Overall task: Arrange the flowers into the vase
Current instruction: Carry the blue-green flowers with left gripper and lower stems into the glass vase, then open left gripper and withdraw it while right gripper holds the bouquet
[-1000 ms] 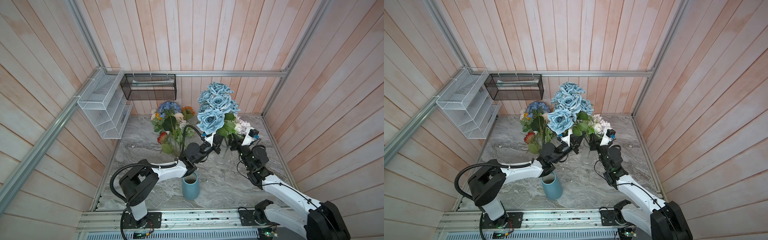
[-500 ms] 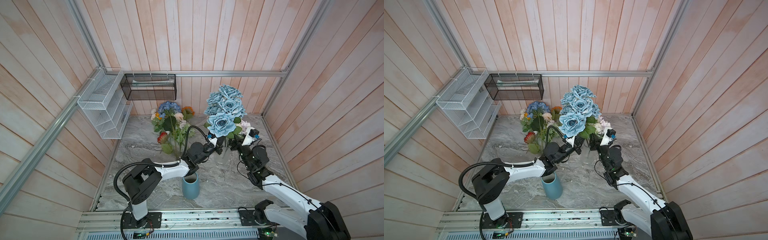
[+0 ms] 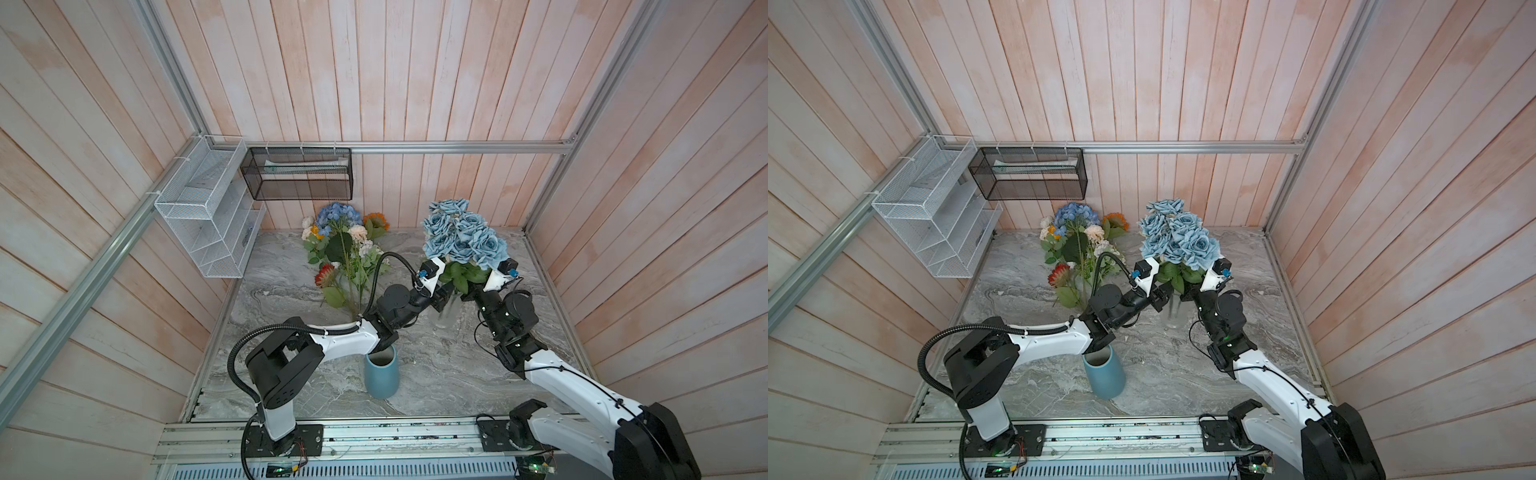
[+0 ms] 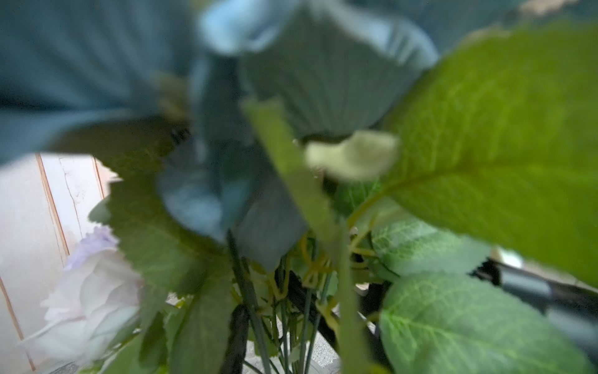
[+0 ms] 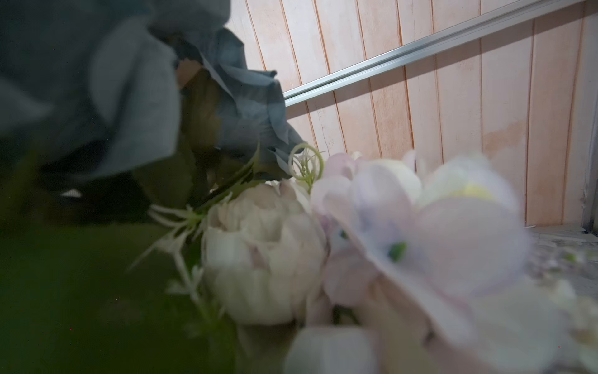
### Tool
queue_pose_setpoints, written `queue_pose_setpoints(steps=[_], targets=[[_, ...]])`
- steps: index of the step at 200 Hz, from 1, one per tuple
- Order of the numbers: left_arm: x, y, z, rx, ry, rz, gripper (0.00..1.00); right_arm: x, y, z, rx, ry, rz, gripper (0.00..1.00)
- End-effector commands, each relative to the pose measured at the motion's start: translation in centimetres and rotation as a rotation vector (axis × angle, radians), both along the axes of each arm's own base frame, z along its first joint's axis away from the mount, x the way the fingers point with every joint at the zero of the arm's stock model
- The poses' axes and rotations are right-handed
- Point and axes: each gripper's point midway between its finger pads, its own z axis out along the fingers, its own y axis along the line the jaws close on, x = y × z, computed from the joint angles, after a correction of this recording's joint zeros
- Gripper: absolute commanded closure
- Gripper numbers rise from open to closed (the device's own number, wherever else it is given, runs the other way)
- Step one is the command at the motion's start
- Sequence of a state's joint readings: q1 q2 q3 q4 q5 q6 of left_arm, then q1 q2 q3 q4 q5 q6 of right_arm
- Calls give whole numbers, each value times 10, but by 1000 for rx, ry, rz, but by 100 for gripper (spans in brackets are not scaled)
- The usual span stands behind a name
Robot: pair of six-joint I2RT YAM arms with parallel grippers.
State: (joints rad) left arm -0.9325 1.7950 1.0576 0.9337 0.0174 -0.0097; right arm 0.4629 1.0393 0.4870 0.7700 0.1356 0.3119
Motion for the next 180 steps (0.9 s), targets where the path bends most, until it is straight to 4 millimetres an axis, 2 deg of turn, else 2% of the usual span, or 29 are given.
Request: queue_pose_setpoints(steps=[1,47,78,131,180], targets=[[-3,-8,-5,9,11,-13,48,-3,-2,19,27,-52,4,50],[-6,-7,9,4,43,-29,24,-4,-3,20,24,-55,-2,50],[-8,-3,21,3,63,-30,0,-4,-3,20,23,-51,-3,50],[-22,4,37,-13,116,-76,0,-5,-6,20,21,-49,-13,50],[-41,14,32,48,180,-135,0,-6,-9,18,17,-40,-24,50]])
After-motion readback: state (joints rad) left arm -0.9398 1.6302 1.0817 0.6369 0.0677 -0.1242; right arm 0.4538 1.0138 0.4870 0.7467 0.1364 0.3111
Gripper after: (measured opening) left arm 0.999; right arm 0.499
